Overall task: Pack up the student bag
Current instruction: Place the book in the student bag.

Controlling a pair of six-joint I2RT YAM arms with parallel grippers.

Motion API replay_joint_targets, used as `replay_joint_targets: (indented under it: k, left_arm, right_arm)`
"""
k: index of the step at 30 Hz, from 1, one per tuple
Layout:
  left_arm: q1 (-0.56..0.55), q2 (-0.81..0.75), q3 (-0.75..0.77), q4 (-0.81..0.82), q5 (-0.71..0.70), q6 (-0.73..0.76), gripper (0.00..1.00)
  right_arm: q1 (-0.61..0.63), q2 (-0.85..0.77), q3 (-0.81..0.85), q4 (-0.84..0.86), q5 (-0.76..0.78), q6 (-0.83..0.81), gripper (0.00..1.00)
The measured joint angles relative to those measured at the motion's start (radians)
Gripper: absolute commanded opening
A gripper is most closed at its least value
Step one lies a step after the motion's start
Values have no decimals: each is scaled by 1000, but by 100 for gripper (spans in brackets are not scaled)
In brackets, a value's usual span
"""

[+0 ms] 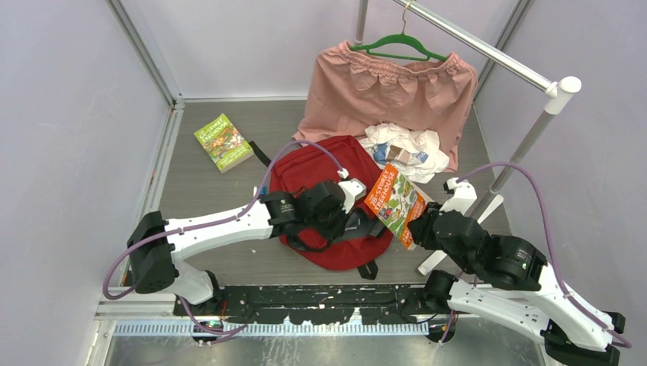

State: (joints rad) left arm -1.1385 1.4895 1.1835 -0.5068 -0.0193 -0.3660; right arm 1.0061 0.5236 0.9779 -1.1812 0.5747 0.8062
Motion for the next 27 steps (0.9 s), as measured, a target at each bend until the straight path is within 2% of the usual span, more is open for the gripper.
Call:
replay_joint_targets:
  k: [3,10,15,19,22,27]
  left_arm:
    - [1,-8,0,0,-3,1,31]
    - [1,-8,0,0,-2,-2,43]
    - [1,-8,0,0,-2,-2,45]
    - [1,-8,0,0,-3,-4,29]
    - [1,-9,0,0,-2,-5,2]
    - [1,-9,0,1,-2,-12,0]
  right_arm:
    - [0,0,0,0,0,0,1]
    - [0,-1,0,0,0,0,1]
    - [0,-10,0,-1,0,0,1]
    - [0,-14,0,-1,0,0,1]
    - [0,-14,0,-1,0,1,1]
    - [0,-14,0,-1,0,1,1]
